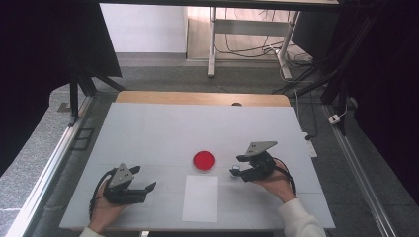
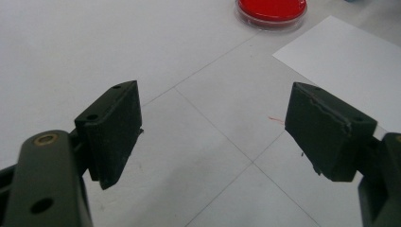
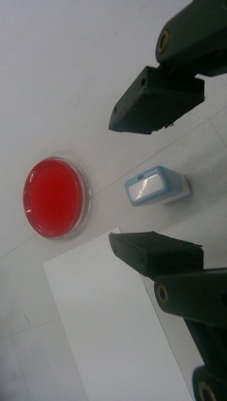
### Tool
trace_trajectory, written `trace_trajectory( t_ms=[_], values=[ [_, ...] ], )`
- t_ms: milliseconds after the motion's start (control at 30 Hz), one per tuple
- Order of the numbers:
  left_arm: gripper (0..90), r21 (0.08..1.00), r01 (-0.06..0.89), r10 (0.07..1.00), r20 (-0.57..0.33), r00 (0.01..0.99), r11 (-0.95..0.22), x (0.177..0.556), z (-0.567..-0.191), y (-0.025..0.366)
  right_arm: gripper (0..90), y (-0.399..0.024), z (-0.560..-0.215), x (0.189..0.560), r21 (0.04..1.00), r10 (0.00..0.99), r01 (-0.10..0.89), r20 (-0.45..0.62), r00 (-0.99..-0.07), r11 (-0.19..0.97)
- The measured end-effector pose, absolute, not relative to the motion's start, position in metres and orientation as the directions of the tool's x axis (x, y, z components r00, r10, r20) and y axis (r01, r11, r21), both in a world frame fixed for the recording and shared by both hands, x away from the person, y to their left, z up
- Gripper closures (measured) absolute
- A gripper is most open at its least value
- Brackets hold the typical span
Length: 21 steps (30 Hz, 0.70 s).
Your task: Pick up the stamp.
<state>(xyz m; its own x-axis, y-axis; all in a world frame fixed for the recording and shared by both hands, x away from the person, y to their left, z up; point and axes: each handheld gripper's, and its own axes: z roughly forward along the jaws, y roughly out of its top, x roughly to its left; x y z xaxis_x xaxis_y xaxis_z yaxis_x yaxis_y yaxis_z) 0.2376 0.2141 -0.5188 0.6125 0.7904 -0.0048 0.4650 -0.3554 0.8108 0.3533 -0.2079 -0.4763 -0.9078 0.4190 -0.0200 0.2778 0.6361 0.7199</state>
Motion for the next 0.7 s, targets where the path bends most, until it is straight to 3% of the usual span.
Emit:
trace_trajectory(
  t_ms=[700],
  values=[
    [20.3, 0.808, 0.467, 0.789, -0.004, 0.614, -0.359, 0.2380, -0.5202, 0.2145, 63.4, -0.2059, -0.4859, 0.3512, 0.697, 0.377, 0.226, -0.067, -0.924, 0.680]
  ],
)
